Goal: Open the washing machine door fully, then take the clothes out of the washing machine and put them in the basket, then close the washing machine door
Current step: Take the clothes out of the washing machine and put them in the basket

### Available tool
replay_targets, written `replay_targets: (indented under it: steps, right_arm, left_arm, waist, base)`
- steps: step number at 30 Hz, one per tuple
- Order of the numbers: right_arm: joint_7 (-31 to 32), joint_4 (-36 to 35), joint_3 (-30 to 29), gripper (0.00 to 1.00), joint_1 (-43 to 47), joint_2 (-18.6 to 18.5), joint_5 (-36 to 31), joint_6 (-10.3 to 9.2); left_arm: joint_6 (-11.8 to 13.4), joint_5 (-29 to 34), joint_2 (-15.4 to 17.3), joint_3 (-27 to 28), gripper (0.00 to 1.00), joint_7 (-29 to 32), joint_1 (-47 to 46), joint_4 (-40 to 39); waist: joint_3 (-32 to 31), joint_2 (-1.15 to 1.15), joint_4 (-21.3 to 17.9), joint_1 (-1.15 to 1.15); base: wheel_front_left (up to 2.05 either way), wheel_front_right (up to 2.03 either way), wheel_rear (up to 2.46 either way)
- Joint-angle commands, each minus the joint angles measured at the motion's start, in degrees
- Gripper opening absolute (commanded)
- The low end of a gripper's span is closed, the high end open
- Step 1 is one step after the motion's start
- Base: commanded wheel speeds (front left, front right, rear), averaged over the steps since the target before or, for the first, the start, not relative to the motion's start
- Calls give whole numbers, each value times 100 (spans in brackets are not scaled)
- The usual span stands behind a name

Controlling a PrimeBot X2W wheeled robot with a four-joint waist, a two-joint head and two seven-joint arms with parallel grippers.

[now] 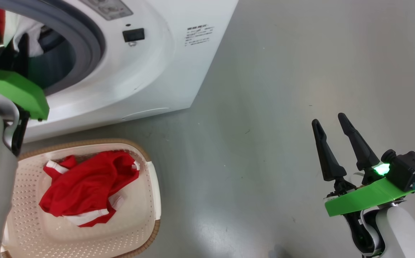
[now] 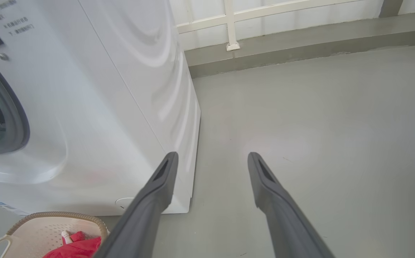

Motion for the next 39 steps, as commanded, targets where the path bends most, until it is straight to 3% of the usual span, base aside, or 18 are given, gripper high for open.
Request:
replay_targets:
  steps: [1,7,16,39]
  right_arm:
    - [-37,-124,91,100,-72,-54,-23,36]
    - [-37,-121,120,100,-66,-83,-36,36]
    - [-37,-110,153,100,15,-200,-43,36]
    - [-37,-63,154,100,347,-420,-24,36]
  left_arm:
    - [-32,-72,212,208,0,-29,-3,-237]
    - [81,-211,59,760,0,-29,308,-851]
    - [150,53,-338,1574,0,-29,1150,-1969]
    - [-15,912,-1118,2831,0,-29,2780,-4183]
  waist:
    - [-22,0,38,0]
    - [-152,0,173,0]
    - [-449,0,403,0]
    - [-1164,0,765,0]
  base:
    - [0,0,0]
    - [0,0,0]
    - [0,0,0]
    - [0,0,0]
